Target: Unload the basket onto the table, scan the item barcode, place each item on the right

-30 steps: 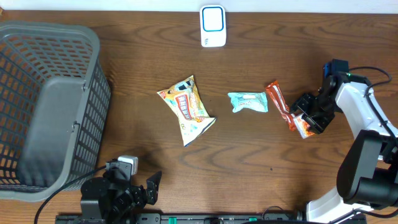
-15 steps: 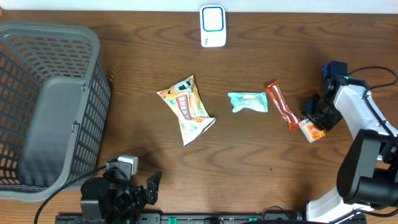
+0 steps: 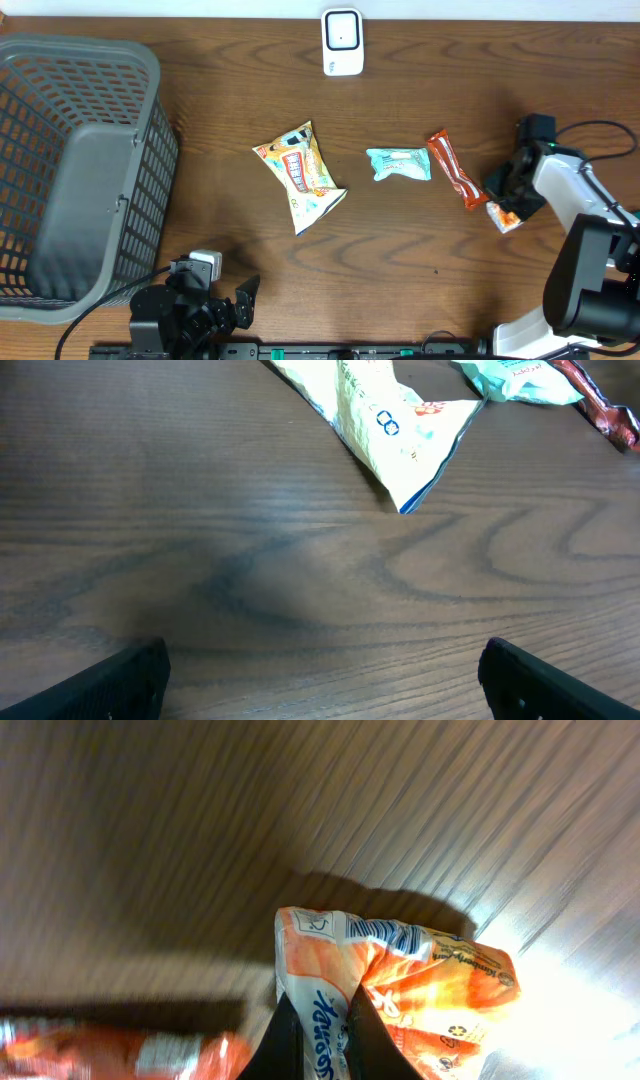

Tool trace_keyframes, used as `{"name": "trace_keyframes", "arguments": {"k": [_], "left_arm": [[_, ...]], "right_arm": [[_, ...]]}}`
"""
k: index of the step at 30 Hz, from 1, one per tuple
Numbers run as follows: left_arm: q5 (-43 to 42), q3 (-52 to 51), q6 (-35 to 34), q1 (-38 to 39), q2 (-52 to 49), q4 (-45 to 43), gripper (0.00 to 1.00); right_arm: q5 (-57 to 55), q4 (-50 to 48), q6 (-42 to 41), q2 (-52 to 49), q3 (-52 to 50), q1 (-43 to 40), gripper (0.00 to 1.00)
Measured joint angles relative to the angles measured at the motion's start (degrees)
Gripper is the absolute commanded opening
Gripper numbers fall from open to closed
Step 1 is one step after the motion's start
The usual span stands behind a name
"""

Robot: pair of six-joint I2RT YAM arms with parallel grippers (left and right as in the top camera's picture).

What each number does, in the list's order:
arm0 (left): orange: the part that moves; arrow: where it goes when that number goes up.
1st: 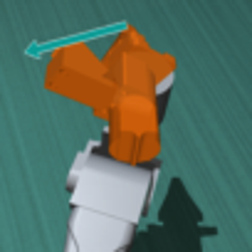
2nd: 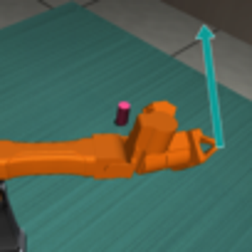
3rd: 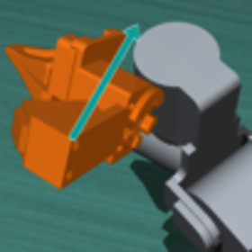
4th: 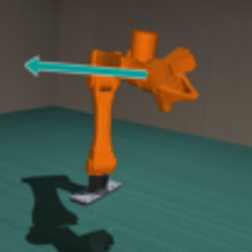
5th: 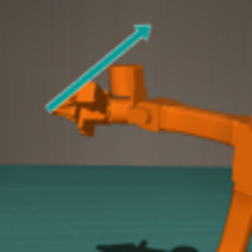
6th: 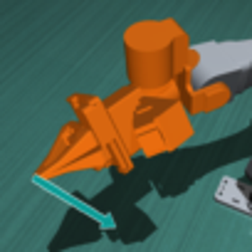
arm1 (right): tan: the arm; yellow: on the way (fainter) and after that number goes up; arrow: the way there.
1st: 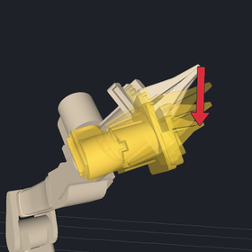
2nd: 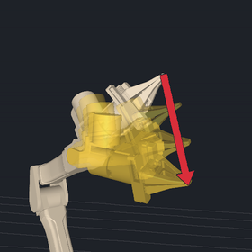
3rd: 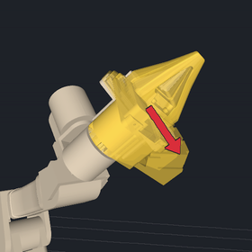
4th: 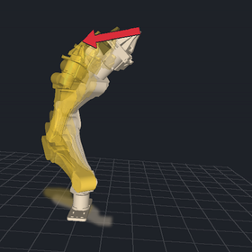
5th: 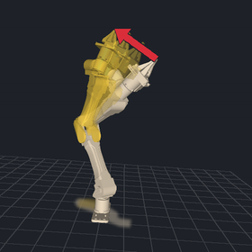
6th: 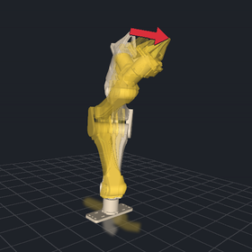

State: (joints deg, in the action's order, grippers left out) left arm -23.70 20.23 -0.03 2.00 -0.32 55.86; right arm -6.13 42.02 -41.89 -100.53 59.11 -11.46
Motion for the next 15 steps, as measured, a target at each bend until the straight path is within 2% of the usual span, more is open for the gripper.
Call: {"name": "trace_keyframes", "arguments": {"k": [9, 15], "left_arm": [[0.0, 0.0, 0.0, 0.0, 0.0, 0.0, 0.99], [0.0, 0.0, 0.0, 0.0, 0.0, 0.0, 0.98]], "right_arm": [[-7.7, -12.9, 0.3, -1.1, 2.3, -10.5, 0.01], [-12.4, -34.8, 9.8, -1.3, 2.8, -17.1, 0.01]]}}
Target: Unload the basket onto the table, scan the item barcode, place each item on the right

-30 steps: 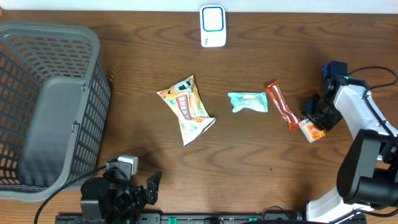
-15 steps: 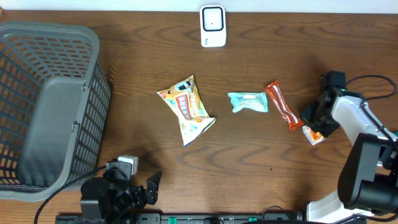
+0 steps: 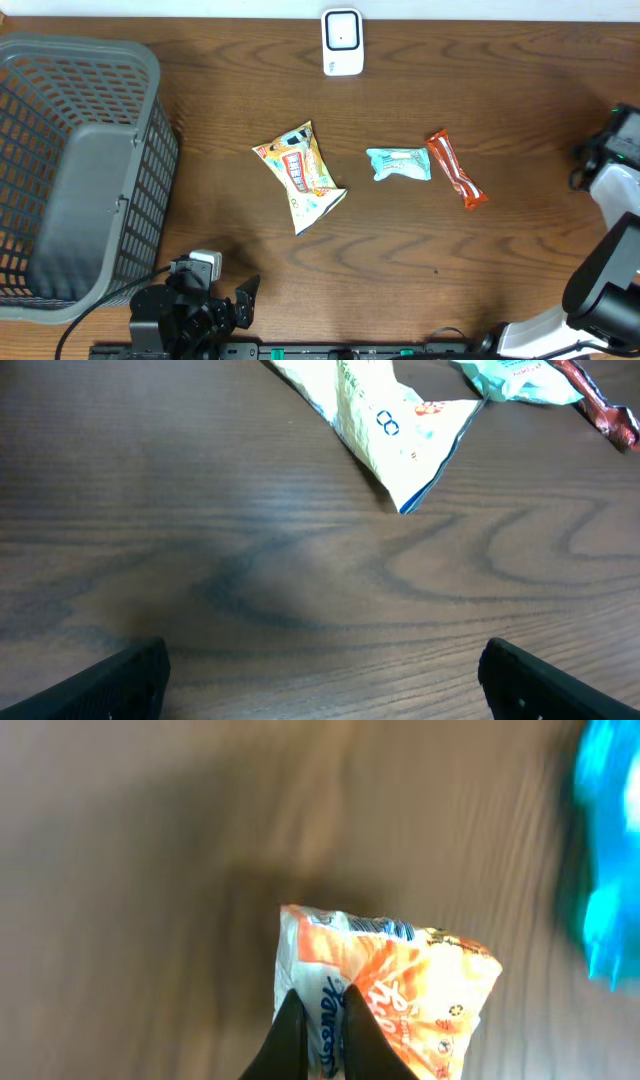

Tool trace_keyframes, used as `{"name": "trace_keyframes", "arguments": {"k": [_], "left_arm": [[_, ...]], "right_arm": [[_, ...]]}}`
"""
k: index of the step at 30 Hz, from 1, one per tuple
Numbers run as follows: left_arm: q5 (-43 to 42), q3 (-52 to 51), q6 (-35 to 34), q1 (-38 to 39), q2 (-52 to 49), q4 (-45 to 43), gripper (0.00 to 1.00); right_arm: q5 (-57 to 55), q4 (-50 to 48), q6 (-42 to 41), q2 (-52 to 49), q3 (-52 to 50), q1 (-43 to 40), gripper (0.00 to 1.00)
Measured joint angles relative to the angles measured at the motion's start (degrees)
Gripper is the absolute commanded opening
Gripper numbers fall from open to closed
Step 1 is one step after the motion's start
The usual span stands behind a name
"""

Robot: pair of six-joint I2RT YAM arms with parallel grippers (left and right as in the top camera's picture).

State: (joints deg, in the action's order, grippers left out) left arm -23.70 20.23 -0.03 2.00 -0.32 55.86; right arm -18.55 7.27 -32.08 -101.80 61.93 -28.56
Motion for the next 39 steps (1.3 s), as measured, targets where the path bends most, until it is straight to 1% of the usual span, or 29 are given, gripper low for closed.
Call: {"name": "trace_keyframes", "arguments": {"k": [4, 6, 7, 9, 10, 13, 15, 16, 18, 19, 21, 24, 30, 34, 39], "left_arm": [[0.0, 0.0, 0.0, 0.0, 0.0, 0.0, 0.99], [0.0, 0.0, 0.0, 0.0, 0.0, 0.0, 0.98], [0.0, 0.0, 0.0, 0.0, 0.0, 0.0, 0.99], [0.0, 0.0, 0.0, 0.0, 0.0, 0.0, 0.99], [0.0, 0.0, 0.0, 0.0, 0.0, 0.0, 0.99], [0.0, 0.0, 0.0, 0.0, 0.0, 0.0, 0.99], [0.0, 0.0, 0.0, 0.0, 0.0, 0.0, 0.99], [0.0, 0.0, 0.0, 0.0, 0.0, 0.0, 0.99], [0.0, 0.0, 0.0, 0.0, 0.0, 0.0, 0.99], [0.0, 0.0, 0.0, 0.0, 0.0, 0.0, 0.99], [0.0, 0.0, 0.0, 0.0, 0.0, 0.0, 0.99], [0.0, 0.0, 0.0, 0.0, 0.0, 0.0, 0.99], [0.0, 0.0, 0.0, 0.0, 0.0, 0.0, 0.99], [0.0, 0.0, 0.0, 0.0, 0.0, 0.0, 0.99], [0.0, 0.0, 0.0, 0.0, 0.0, 0.0, 0.99]], "right_arm": [[-3.2, -7.9, 6.3, 0.0, 0.2, -3.2, 0.11], [-4.2, -9.4, 8.6, 0.0, 0.2, -4.3, 0.23], [-4.5, -9.7, 9.5, 0.0, 0.2, -4.8, 0.34], [-5.0, -10.0, 11.0, 0.0, 0.2, -6.0, 0.48], [-5.2, -10.0, 11.5, 0.0, 0.2, -6.4, 0.52], [-5.6, -10.1, 12.9, 0.0, 0.2, -7.5, 0.59], [-5.6, -10.4, 13.2, 0.0, 0.2, -7.9, 0.67], [-5.4, -10.8, 13.2, 0.0, 0.2, -8.0, 0.80], [-4.7, -11.0, 13.7, 0.0, 0.2, -8.0, 0.91], [-3.7, -11.0, 13.6, 0.2, 0.2, -7.6, 0.99], [-1.1, -10.9, 14.1, 1.3, 0.2, -6.4, 0.99], [4.3, -10.3, 13.9, 5.5, 0.2, -3.6, 0.99], [16.3, -9.6, 13.9, 19.4, 0.4, 4.2, 0.99], [18.9, -6.4, 14.3, 23.9, 1.0, 12.6, 0.99], [17.5, 4.3, 15.2, 23.0, 1.1, 24.2, 0.99]]}}
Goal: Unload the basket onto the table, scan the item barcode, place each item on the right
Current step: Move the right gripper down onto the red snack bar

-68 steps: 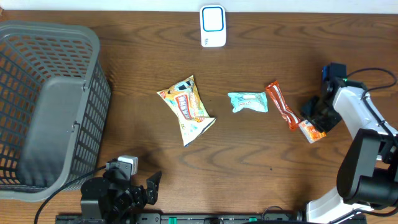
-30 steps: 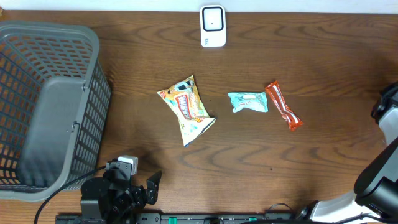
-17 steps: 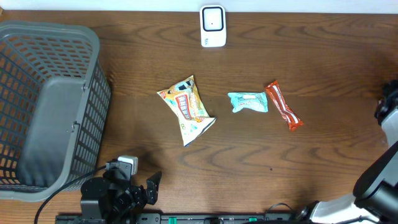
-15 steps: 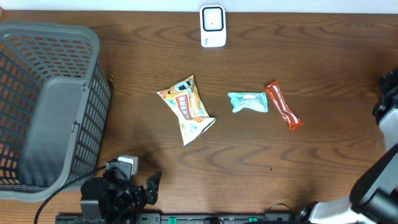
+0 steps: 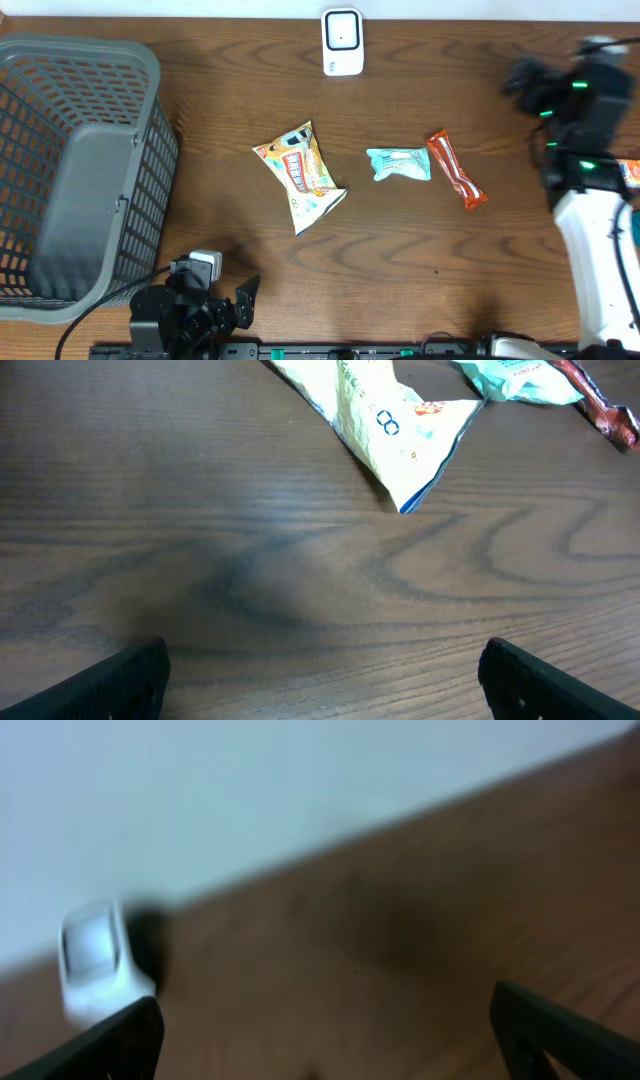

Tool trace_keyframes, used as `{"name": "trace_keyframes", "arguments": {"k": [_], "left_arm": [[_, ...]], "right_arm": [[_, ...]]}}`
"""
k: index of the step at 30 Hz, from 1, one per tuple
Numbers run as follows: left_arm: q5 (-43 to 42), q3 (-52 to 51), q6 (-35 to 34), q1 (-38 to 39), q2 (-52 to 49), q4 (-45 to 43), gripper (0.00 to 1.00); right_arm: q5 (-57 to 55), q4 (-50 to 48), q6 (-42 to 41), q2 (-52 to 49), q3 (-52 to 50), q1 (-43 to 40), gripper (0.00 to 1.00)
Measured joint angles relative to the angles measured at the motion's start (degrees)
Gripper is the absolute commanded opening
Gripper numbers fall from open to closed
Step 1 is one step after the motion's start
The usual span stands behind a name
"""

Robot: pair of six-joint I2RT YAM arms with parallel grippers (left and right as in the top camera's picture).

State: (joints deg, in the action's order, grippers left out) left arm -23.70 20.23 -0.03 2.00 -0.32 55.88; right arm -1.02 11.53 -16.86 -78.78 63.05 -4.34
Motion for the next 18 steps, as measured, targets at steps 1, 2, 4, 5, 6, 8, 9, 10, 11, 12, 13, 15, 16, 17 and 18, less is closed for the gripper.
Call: {"name": "trace_keyframes", "arguments": {"k": [1, 2, 4, 5, 6, 8, 9, 10, 11, 12, 13, 15, 16, 17, 18], "left_arm": [[0.0, 0.0, 0.0, 0.0, 0.0, 0.0, 0.99], [0.0, 0.0, 0.0, 0.0, 0.0, 0.0, 0.99], [0.0, 0.0, 0.0, 0.0, 0.0, 0.0, 0.99], [0.0, 0.0, 0.0, 0.0, 0.0, 0.0, 0.99], [0.0, 0.0, 0.0, 0.0, 0.0, 0.0, 0.99], [0.0, 0.0, 0.0, 0.0, 0.0, 0.0, 0.98], [0.0, 0.0, 0.0, 0.0, 0.0, 0.0, 0.99], [0.0, 0.0, 0.0, 0.0, 0.0, 0.0, 0.99], [0.0, 0.0, 0.0, 0.0, 0.0, 0.0, 0.99], [0.0, 0.0, 0.0, 0.0, 0.0, 0.0, 0.99], [0.0, 0.0, 0.0, 0.0, 0.0, 0.0, 0.99], [0.0, 0.0, 0.0, 0.0, 0.0, 0.0, 0.99], [0.0, 0.0, 0.0, 0.0, 0.0, 0.0, 0.99], [0.0, 0.0, 0.0, 0.0, 0.0, 0.0, 0.99], [0.0, 0.0, 0.0, 0.0, 0.0, 0.0, 0.99]], "right_arm": [[-0.5, 2.0, 0.1, -0.5, 0.0, 2.1, 0.99], [-1.0, 4.2, 0.2, -1.2, 0.0, 4.2, 0.99], [-1.6, 8.0, 0.4, -2.1, 0.0, 7.8, 0.99], [-1.8, 10.1, 0.5, -2.4, 0.0, 9.3, 0.99], [-2.0, 11.9, 0.6, -2.6, 0.0, 10.4, 0.99], [-2.0, 14.9, 0.8, -2.6, -0.1, 11.8, 0.99], [-2.1, 16.0, 0.8, -2.6, -0.1, 12.3, 0.99], [-2.2, 17.4, 0.8, -2.6, -0.1, 12.4, 0.99], [-2.3, 19.4, 0.8, -2.6, 0.0, 12.4, 0.99], [-2.4, 21.3, 0.6, -2.6, 0.0, 12.4, 0.99], [-2.4, 23.5, -0.3, -2.6, 0.0, 12.3, 0.99], [-2.5, 27.6, -3.6, -2.6, -0.1, 12.1, 0.86], [-2.7, 29.4, -5.6, -2.6, -0.1, 12.1, 0.84], [-2.6, 32.2, -8.1, -2.6, -0.1, 12.1, 0.85], [-2.7, 33.1, -9.4, -2.6, -0.1, 12.1, 0.94]]}}
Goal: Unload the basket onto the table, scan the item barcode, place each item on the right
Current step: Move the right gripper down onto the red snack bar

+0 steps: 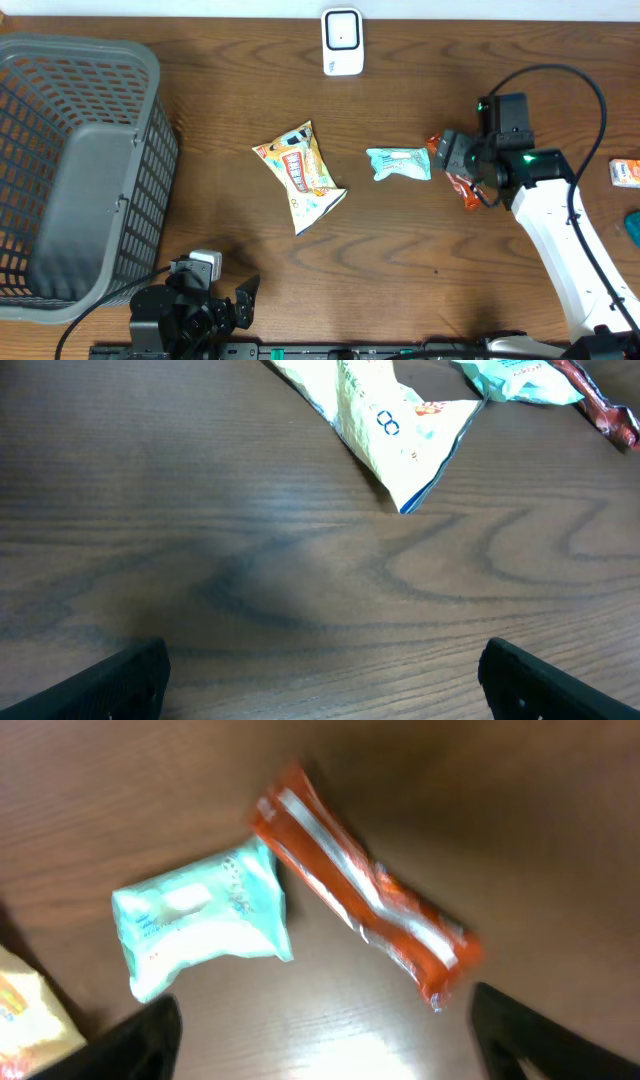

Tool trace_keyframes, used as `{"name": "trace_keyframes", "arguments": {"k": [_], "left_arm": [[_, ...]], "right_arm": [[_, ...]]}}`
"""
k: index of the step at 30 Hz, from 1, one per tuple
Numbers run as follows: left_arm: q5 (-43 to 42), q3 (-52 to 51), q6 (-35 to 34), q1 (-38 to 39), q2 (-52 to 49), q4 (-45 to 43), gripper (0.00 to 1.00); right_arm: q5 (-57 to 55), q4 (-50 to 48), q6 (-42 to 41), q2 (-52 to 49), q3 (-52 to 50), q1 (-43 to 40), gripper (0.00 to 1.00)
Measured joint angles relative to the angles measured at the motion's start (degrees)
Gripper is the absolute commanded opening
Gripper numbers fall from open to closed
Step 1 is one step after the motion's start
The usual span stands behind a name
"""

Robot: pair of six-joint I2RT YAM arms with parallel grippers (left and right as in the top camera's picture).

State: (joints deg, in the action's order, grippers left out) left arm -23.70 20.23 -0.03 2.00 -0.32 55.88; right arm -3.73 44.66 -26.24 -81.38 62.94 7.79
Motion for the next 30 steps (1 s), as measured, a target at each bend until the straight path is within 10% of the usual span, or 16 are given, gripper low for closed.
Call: {"name": "trace_keyframes", "arguments": {"k": [12, 24, 30], "left_arm": [[0.0, 0.0, 0.0, 0.0, 0.0, 0.0, 0.99], [0.0, 0.0, 0.0, 0.0, 0.0, 0.0, 0.99], [0.0, 0.0, 0.0, 0.0, 0.0, -0.1, 0.99]], "right_arm": [[0.4, 15.8, -35.2, 0.0, 0.0, -0.4, 0.99], [1.3, 13.3, -40.9, 0.0, -3.9, -13.7, 0.98], [5.4, -9.0, -40.2, -0.1, -16.4, -15.9, 0.93]]}}
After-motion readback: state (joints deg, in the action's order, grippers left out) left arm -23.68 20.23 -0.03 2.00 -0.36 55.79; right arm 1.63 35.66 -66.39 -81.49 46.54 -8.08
